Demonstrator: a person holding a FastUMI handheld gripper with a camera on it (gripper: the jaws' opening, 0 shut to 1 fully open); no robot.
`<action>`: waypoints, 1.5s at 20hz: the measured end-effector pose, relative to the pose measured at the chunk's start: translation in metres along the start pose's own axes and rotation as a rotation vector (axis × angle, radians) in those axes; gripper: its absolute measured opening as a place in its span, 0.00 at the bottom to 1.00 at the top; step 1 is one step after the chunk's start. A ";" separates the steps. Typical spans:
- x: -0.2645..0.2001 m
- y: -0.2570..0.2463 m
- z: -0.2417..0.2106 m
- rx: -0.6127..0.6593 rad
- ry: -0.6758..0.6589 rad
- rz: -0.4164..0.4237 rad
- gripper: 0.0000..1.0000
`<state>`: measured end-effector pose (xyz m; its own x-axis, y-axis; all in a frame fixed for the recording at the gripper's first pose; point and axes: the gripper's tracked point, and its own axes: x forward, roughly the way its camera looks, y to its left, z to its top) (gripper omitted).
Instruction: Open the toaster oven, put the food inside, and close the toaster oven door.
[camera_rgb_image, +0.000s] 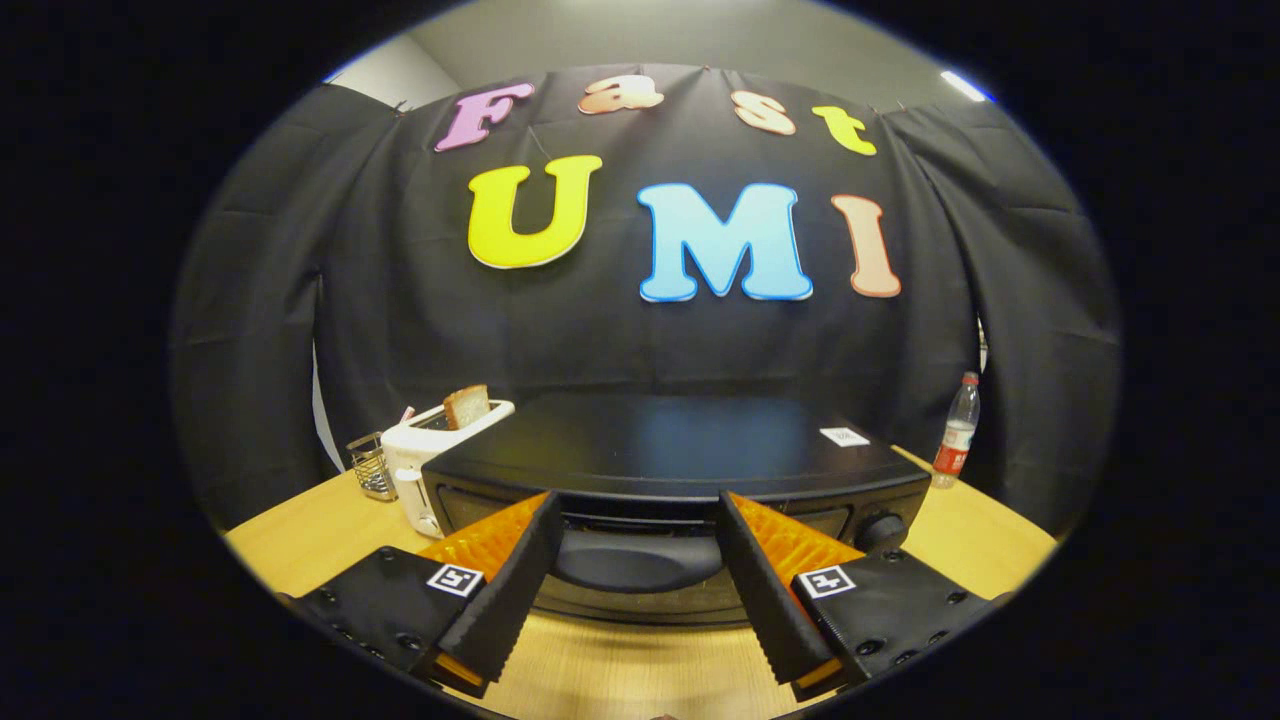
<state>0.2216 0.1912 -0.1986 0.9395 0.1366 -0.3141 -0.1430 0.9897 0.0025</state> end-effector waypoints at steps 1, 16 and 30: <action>-0.003 0.000 -0.002 -0.005 0.000 0.000 0.98; -0.075 0.012 -0.059 0.001 0.117 0.006 0.99; -0.114 0.011 -0.131 0.039 0.393 0.051 0.99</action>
<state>0.0724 0.1811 -0.2872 0.7400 0.1661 -0.6518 -0.1673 0.9840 0.0609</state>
